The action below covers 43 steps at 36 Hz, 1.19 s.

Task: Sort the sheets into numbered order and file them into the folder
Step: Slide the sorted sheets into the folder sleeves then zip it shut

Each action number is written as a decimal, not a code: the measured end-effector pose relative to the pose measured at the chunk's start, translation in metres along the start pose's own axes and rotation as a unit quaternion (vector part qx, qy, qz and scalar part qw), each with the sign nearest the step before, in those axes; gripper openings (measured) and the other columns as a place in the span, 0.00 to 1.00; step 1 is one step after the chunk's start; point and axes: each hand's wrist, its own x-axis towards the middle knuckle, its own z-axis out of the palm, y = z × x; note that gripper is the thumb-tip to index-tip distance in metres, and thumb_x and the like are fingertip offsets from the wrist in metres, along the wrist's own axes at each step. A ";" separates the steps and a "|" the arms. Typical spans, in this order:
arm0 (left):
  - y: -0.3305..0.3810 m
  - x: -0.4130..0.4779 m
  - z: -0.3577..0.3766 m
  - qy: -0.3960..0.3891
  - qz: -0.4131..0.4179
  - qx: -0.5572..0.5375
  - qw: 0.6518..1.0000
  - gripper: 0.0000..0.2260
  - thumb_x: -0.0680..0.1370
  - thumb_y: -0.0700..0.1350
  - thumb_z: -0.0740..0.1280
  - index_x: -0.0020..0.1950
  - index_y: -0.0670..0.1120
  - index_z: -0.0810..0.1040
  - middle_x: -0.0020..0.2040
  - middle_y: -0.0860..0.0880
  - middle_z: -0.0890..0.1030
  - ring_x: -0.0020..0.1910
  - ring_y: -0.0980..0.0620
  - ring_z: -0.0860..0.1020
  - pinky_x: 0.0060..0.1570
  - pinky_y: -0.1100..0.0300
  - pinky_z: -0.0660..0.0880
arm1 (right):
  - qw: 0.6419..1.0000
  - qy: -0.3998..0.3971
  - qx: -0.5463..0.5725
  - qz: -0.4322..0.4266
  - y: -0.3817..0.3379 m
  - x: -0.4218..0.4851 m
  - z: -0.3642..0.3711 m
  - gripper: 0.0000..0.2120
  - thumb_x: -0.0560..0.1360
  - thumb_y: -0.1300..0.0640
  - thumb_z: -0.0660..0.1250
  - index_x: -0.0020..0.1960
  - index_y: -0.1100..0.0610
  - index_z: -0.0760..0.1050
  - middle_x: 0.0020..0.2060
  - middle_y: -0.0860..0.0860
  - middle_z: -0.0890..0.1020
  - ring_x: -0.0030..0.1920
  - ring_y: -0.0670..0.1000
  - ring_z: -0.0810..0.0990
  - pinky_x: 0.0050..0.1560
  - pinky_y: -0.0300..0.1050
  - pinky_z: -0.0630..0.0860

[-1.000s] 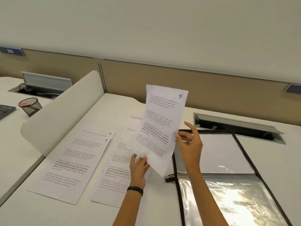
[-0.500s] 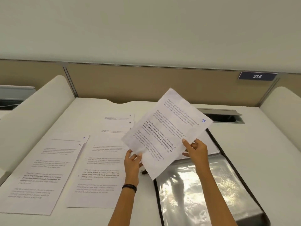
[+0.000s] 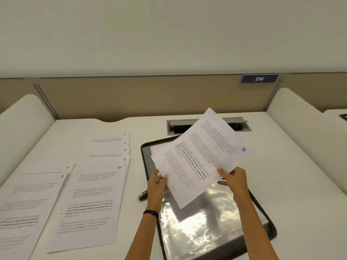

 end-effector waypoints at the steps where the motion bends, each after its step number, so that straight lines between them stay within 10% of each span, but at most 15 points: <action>1: -0.004 0.001 0.006 -0.004 -0.008 0.007 1.000 0.12 0.80 0.38 0.63 0.63 0.46 0.69 0.53 0.45 0.81 0.48 0.48 0.82 0.41 0.59 0.80 | 1.000 0.013 -0.001 0.001 0.003 0.003 -0.006 0.10 0.72 0.64 0.71 0.48 0.71 0.76 0.42 0.65 0.82 0.38 0.56 0.83 0.33 0.47 0.81; 7: -0.024 -0.005 0.037 -0.055 -0.023 0.064 0.996 0.11 0.82 0.44 0.61 0.64 0.51 0.71 0.54 0.46 0.81 0.51 0.42 0.80 0.50 0.45 0.79 | 0.995 0.093 0.028 0.006 0.010 0.013 -0.046 0.10 0.72 0.62 0.71 0.44 0.70 0.76 0.38 0.59 0.81 0.37 0.53 0.81 0.31 0.41 0.81; 11: -0.039 -0.010 0.055 -0.098 0.011 0.137 0.986 0.12 0.80 0.43 0.64 0.63 0.50 0.74 0.57 0.47 0.79 0.55 0.47 0.78 0.56 0.49 0.77 | 0.985 0.165 0.047 0.010 0.018 0.018 -0.077 0.11 0.72 0.60 0.72 0.42 0.68 0.74 0.37 0.56 0.80 0.42 0.60 0.82 0.44 0.54 0.81; 23: -0.079 -0.028 0.124 -0.190 0.135 0.351 0.907 0.17 0.81 0.41 0.62 0.69 0.46 0.69 0.71 0.51 0.64 0.64 0.62 0.64 0.55 0.84 0.57 | 0.963 0.248 0.104 -0.004 0.024 0.023 -0.149 0.20 0.74 0.64 0.69 0.64 0.65 0.72 0.52 0.55 0.78 0.49 0.56 0.78 0.49 0.55 0.78; 29: -0.097 -0.031 0.162 -0.237 0.171 0.415 0.861 0.22 0.82 0.46 0.60 0.75 0.49 0.61 0.78 0.53 0.53 0.77 0.54 0.48 0.73 0.60 0.48 | 0.961 0.253 0.110 -0.008 0.030 0.030 -0.172 0.20 0.74 0.64 0.69 0.65 0.64 0.71 0.54 0.56 0.78 0.49 0.56 0.79 0.49 0.56 0.78; 43: -0.126 -0.027 0.216 -0.172 0.172 0.496 0.833 0.32 0.81 0.55 0.58 0.78 0.45 0.46 0.78 0.49 0.40 0.77 0.49 0.39 0.71 0.60 0.34 | 0.966 0.237 0.105 -0.001 0.050 0.054 -0.205 0.18 0.74 0.63 0.69 0.63 0.66 0.73 0.57 0.61 0.79 0.48 0.57 0.80 0.49 0.53 0.78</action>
